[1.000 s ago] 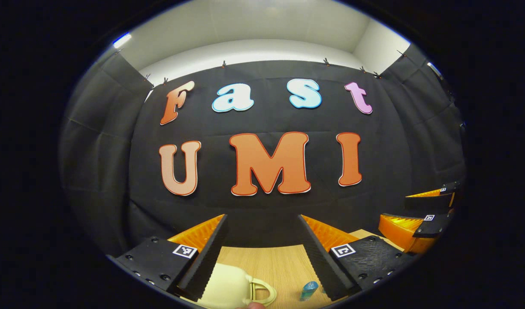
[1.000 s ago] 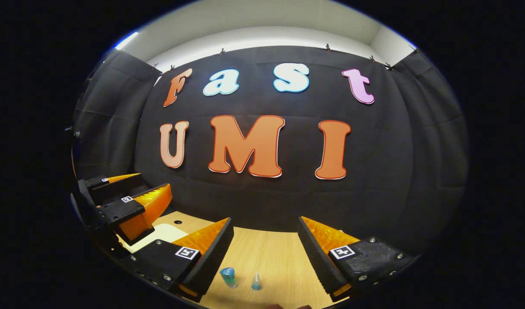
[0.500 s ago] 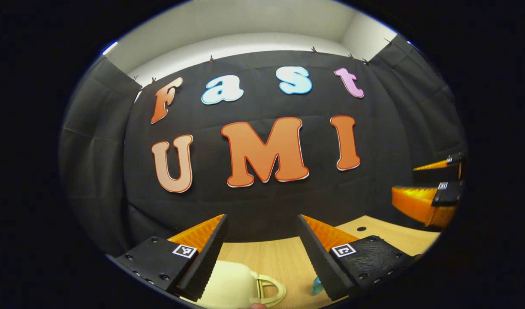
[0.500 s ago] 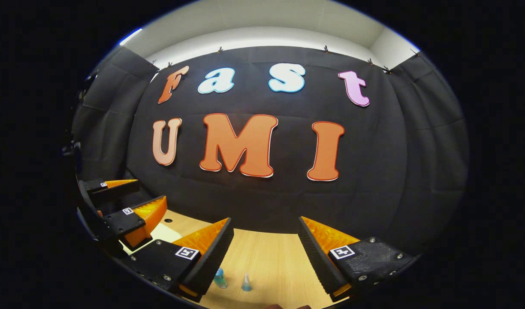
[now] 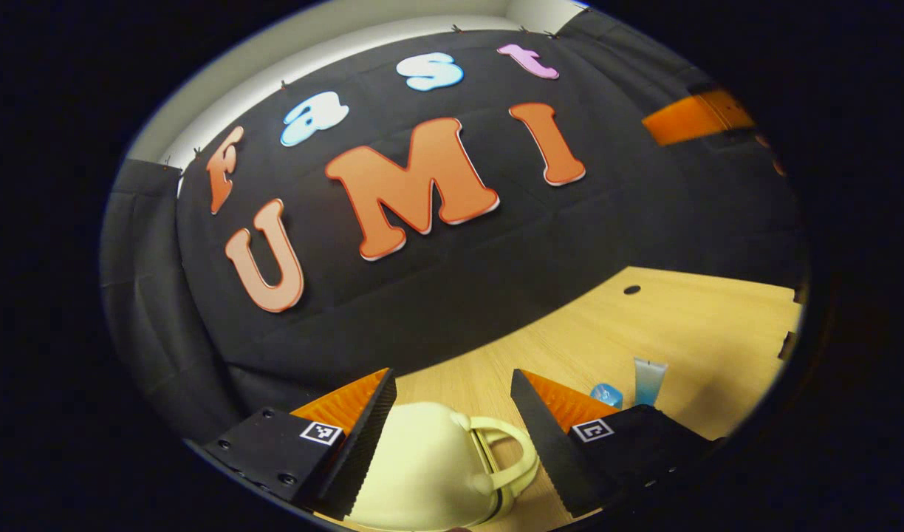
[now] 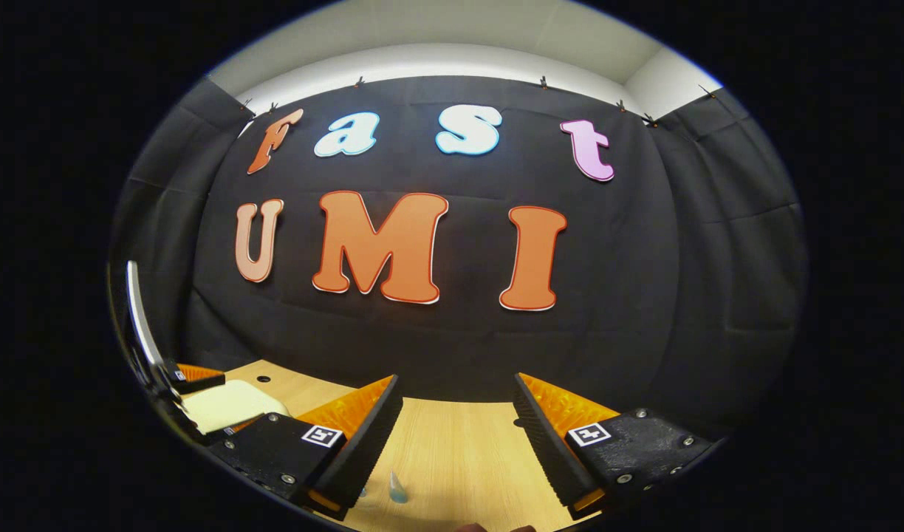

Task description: First open the suitcase, pack the skin care products into it, and then close the suitcase.

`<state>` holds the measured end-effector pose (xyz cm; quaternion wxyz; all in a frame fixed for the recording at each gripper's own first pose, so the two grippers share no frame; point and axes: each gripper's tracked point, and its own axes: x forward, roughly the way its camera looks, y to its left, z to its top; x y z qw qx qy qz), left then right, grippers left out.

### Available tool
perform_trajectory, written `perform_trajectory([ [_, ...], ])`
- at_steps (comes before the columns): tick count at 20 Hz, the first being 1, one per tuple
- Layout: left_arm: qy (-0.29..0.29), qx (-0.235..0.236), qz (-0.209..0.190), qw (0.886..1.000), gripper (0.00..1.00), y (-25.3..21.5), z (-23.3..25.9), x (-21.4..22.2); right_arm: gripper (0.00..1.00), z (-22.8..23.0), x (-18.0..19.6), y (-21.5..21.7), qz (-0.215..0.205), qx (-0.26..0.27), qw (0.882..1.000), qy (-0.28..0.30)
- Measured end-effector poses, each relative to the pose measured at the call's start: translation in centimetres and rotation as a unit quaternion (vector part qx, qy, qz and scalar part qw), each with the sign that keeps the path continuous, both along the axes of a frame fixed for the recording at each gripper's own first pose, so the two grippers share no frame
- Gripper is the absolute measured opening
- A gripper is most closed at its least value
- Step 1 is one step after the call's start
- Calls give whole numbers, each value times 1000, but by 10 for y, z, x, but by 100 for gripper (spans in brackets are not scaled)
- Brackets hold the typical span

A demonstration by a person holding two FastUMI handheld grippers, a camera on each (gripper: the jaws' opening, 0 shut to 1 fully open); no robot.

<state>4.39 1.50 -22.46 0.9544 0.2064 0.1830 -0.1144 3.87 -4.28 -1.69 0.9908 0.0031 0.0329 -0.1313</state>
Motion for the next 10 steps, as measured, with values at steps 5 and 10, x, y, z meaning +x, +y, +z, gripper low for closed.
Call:
perform_trajectory([
  [5, 38, 58, -38, 997, 96, -5, -58, -11, 95, -2, -7, -12, -19, -11, 1000, 8],
  [10, 67, 99, -68, 990, 97, -6, -96, -24, 95, -4, -12, -14, -26, -13, 999, 14],
])
